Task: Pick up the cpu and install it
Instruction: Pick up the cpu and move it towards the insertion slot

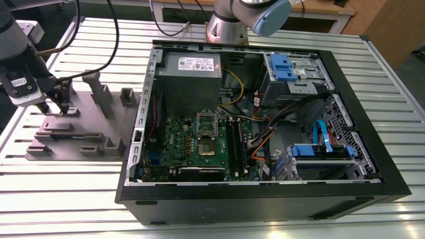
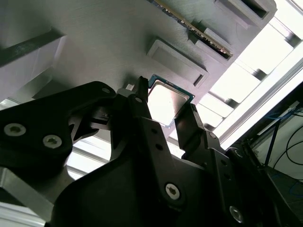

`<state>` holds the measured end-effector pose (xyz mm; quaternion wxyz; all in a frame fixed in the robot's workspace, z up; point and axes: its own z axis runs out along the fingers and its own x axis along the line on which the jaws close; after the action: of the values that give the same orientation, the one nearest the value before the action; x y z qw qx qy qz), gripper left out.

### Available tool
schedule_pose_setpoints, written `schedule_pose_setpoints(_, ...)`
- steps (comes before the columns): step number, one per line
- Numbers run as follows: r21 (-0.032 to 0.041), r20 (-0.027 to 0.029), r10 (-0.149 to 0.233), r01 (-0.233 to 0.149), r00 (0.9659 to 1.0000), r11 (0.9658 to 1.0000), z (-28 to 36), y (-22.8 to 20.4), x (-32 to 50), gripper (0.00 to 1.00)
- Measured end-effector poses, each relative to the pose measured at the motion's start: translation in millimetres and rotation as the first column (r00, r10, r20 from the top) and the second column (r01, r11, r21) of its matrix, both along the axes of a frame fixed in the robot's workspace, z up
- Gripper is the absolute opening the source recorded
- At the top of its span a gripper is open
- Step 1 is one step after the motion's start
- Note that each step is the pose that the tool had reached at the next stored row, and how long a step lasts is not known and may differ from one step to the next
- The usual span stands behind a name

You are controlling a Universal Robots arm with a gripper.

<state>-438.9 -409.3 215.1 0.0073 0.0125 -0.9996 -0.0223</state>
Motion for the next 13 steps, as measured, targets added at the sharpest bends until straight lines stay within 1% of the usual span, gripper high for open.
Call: schedule_pose_setpoints(13,0.0000,0.0000,0.000,0.000,1.0000,1.0000,3.6,0.0,0.0,0.47)
